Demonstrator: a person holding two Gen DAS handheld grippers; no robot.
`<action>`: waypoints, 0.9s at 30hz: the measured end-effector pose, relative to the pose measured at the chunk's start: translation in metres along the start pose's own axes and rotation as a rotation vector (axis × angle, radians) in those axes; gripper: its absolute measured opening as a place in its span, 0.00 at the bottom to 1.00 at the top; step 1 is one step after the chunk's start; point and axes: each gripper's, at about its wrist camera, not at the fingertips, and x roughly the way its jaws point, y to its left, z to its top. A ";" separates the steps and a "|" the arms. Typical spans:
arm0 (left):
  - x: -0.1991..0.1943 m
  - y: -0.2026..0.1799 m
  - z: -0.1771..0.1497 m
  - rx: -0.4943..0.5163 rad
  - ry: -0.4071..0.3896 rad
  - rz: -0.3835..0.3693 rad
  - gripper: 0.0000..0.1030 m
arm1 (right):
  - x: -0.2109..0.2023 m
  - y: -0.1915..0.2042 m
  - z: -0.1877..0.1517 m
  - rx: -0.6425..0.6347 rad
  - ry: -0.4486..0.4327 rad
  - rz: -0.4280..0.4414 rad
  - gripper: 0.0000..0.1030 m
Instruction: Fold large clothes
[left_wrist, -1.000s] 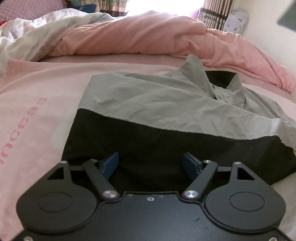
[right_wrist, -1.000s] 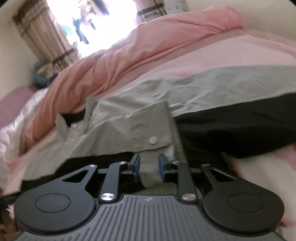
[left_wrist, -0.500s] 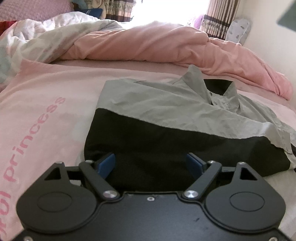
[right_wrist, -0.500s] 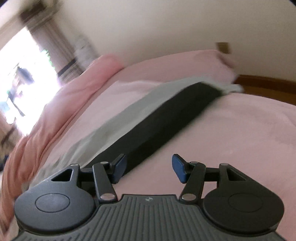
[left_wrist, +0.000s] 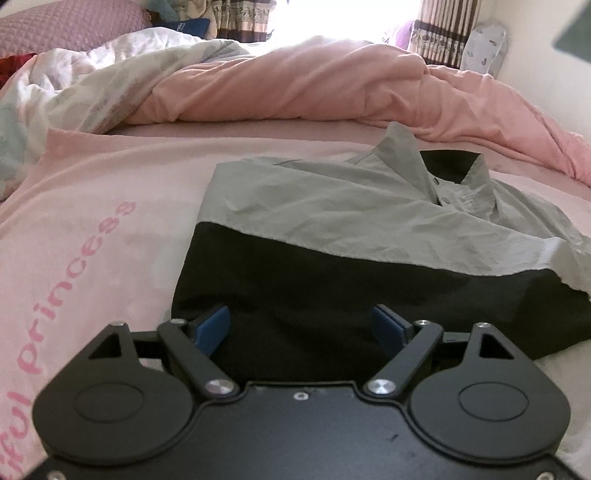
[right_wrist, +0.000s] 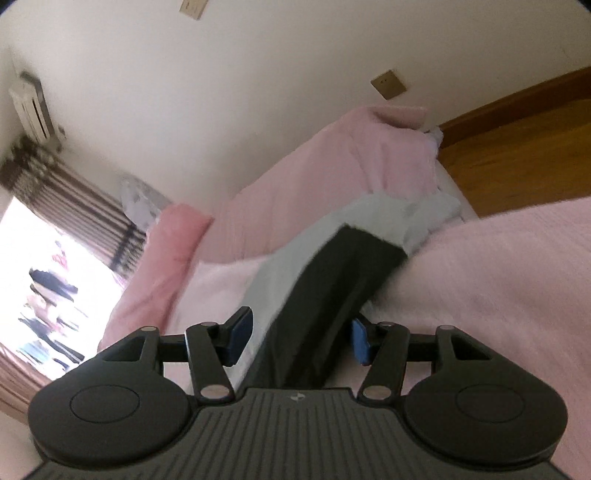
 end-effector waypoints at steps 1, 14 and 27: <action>0.002 0.000 0.000 -0.002 0.004 0.002 0.82 | 0.002 -0.001 0.001 0.004 -0.007 -0.005 0.64; 0.003 -0.001 -0.001 0.006 0.009 -0.036 0.82 | -0.041 0.092 -0.011 -0.290 -0.111 -0.028 0.03; -0.022 0.013 -0.002 -0.032 -0.024 -0.098 0.82 | -0.136 0.340 -0.314 -0.915 0.237 0.681 0.15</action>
